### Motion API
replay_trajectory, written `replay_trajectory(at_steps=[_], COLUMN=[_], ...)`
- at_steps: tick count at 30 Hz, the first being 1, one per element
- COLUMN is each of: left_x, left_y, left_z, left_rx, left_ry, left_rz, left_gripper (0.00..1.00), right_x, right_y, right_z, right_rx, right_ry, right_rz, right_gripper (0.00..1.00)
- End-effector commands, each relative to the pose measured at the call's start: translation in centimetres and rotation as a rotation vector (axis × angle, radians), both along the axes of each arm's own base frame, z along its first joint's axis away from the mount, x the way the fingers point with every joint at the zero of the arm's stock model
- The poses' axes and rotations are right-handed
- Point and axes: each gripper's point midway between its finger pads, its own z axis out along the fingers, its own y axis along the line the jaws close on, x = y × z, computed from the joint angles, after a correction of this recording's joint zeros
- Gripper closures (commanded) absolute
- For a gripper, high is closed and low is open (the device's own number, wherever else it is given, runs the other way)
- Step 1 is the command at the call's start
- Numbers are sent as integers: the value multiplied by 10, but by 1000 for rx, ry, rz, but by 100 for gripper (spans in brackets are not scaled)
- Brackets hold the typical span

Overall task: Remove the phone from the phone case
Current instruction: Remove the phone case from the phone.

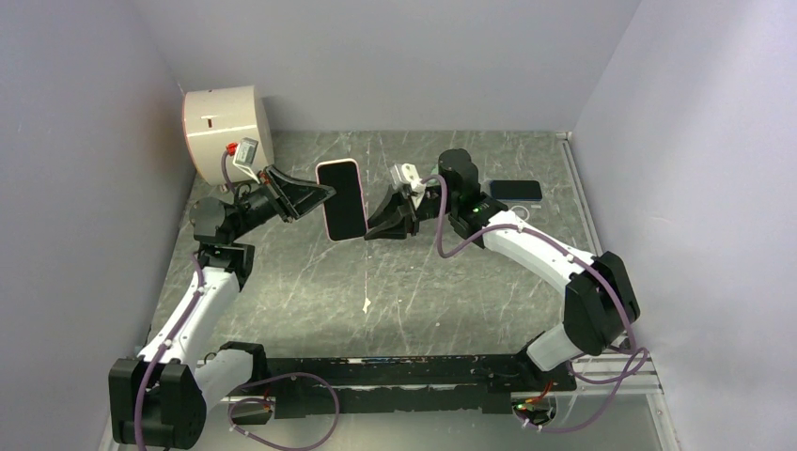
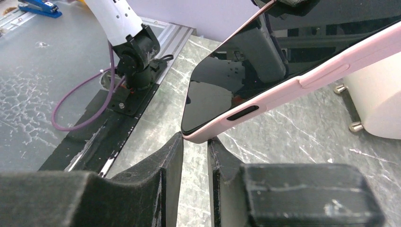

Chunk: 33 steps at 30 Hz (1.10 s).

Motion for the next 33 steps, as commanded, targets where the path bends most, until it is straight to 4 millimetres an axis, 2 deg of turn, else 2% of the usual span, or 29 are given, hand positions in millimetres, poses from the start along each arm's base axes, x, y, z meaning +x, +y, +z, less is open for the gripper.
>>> replay_trajectory(at_steps=[1, 21, 27, 33], left_x=[-9, -18, -22, -22], left_y=[-1, -3, -9, -19], left_z=[18, 21, 21, 15], left_rx=[-18, -17, -38, -67], left_ry=[-69, -79, -56, -5], left_rz=[-14, -33, -73, -109], left_gripper=[98, 98, 98, 98], right_x=[1, 4, 12, 29], right_y=[4, 8, 12, 17], right_z=[33, 39, 41, 41], right_rx=[93, 108, 107, 95], right_ry=[-106, -76, -75, -116], right_rz=[25, 22, -2, -67], right_gripper=[73, 74, 77, 83])
